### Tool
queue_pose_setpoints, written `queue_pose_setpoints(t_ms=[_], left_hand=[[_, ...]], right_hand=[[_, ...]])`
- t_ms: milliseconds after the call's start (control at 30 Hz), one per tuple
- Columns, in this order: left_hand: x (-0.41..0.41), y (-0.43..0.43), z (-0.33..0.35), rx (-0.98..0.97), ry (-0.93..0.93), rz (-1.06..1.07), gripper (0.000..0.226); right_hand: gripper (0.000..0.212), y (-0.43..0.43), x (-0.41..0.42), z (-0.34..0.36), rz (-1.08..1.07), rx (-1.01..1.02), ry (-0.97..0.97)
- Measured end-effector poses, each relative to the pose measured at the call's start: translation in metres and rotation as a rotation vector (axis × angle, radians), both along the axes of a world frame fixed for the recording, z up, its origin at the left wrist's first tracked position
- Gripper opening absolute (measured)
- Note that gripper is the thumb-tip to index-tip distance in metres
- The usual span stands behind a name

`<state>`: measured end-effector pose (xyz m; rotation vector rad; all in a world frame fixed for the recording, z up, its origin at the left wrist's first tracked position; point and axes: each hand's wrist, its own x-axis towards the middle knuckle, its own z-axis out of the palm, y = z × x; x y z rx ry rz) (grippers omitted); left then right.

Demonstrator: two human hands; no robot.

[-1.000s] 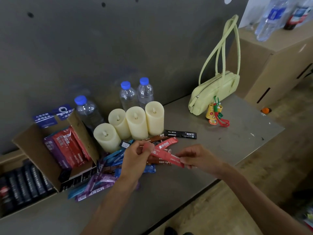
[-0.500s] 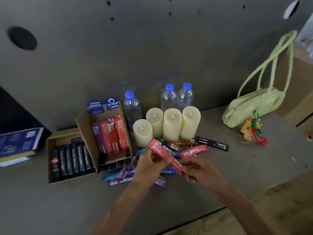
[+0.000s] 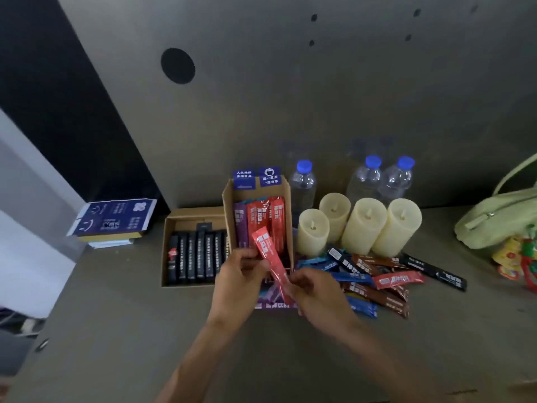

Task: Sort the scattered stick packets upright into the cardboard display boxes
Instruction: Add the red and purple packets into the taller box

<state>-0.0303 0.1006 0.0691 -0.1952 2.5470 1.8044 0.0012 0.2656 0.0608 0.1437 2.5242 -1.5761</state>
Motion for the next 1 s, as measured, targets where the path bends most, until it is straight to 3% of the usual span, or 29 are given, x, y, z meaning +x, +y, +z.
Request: queue_pose_setpoints(t_ms=[167, 367, 500, 633, 867, 1000], left_hand=[[-0.01, -0.024, 0.005, -0.162, 0.074, -0.048, 0.017], [-0.023, -0.013, 0.013, -0.146, 0.026, -0.202, 0.042], [-0.024, -0.017, 0.014, -0.197, 0.073, -0.223, 0.043], [-0.024, -0.025, 0.012, -0.212, 0.089, -0.228, 0.045], [-0.032, -0.029, 0.008, -0.206, 0.068, -0.288, 0.043], [-0.039, -0.022, -0.001, -0.273, 0.046, -0.317, 0.044]], right_hand=[[0.005, -0.054, -0.038, -0.021, -0.236, -0.17, -0.022], [0.007, -0.081, -0.074, -0.037, -0.434, -0.065, 0.079], [0.012, -0.091, -0.085, -0.044, -0.434, 0.075, 0.159], [0.014, -0.091, -0.09, -0.051, -0.448, 0.089, 0.162], [0.029, -0.078, -0.061, -0.048, -0.268, 0.172, 0.263], [0.019, -0.046, -0.033, -0.041, -0.264, 0.231, 0.25]])
